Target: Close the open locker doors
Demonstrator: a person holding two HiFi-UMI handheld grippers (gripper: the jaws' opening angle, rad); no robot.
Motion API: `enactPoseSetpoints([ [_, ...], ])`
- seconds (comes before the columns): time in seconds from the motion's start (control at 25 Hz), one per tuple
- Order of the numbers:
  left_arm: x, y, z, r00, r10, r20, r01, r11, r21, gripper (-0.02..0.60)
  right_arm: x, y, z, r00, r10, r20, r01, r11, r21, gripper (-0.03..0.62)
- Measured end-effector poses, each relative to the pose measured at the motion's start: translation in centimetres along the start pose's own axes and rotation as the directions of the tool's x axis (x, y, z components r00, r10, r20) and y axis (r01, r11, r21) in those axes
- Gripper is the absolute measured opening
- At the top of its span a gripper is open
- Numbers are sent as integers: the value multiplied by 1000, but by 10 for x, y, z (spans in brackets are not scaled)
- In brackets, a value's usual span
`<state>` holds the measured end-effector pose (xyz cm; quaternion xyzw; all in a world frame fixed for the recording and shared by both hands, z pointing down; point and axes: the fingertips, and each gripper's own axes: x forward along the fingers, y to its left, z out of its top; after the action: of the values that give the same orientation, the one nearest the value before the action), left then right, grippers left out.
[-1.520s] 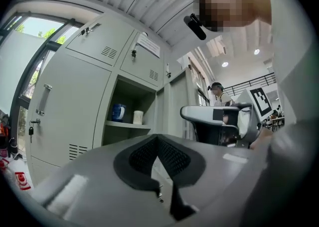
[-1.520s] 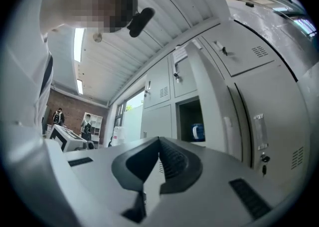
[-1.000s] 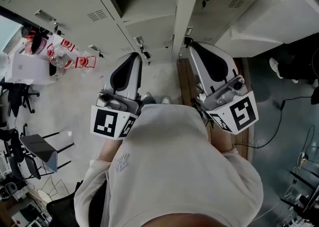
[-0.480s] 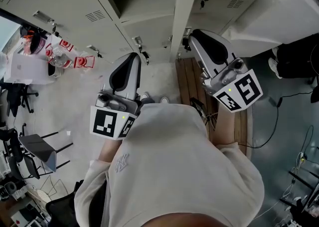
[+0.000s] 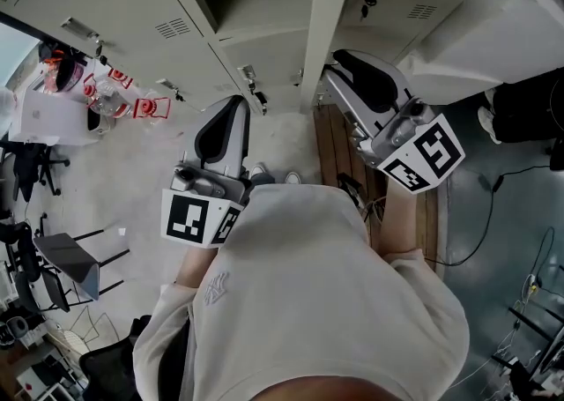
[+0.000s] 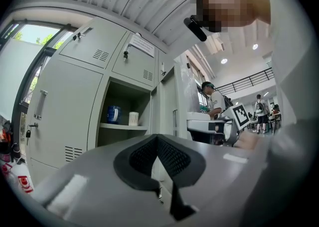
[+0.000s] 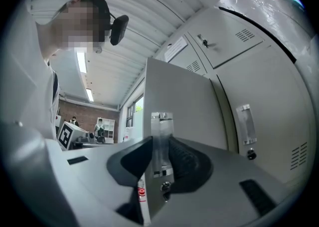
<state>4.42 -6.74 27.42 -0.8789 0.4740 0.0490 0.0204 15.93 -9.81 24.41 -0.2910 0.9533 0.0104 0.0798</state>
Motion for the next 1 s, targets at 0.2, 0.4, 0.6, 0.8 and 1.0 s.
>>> enactPoseSetpoints([
  [0.2,0,8,-2,1000,10,-6,-10,1000,-8,2,16,7,-2,999,46,-5,-46,999,10,68],
  [0.4,-3,23,-3,1000,21,-7,-21,1000,-12,2,40,15,-8,996,88,-18,-88,996,13,68],
  [0.6,-9,48,-2,999,34,-8,-34,999,-17,2,71,24,-13,995,94,-39,-95,996,-4,67],
  [0.8,-16,77,5,999,35,-2,-35,999,-12,2,105,32,-21,993,78,-86,-82,995,-48,69],
  [1.0,-24,105,11,999,35,-2,-35,999,-14,2,130,30,-24,995,22,-100,-27,998,-58,68],
])
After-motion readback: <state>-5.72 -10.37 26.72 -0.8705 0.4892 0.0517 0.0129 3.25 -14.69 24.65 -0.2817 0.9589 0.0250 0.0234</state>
